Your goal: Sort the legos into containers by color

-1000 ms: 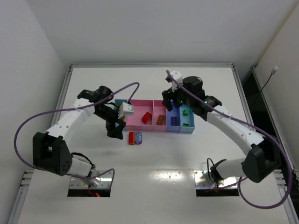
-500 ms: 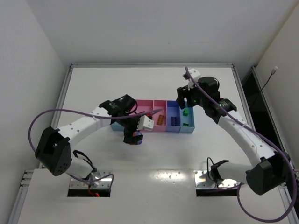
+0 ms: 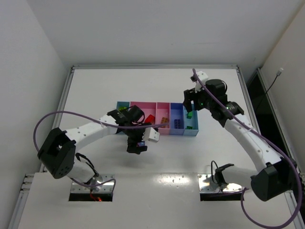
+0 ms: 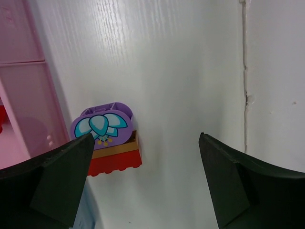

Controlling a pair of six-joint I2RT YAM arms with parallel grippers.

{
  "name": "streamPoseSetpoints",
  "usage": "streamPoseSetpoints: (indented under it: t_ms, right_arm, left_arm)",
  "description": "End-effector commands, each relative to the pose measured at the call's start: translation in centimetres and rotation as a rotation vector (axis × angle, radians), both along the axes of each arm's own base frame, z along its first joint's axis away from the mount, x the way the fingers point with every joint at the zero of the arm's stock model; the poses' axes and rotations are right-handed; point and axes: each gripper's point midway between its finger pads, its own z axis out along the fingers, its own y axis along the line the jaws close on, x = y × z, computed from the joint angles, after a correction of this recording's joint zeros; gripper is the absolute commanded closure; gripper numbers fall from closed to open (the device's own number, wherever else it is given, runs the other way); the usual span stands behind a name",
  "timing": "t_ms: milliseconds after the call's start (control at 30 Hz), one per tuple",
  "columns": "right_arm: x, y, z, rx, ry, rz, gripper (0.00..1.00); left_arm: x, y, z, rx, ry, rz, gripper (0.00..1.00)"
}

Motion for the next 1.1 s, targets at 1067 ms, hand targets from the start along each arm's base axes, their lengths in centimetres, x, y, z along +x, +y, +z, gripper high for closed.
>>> streamPoseSetpoints:
  t_ms: [1067]
  right_arm:
    - [-1.3,-1.1,-1.1,0.070,0.033,-0.022,0.27]
  left_arm:
    - [4.6,-2.1,-3.1,0.053,-0.165,0.164,0.02]
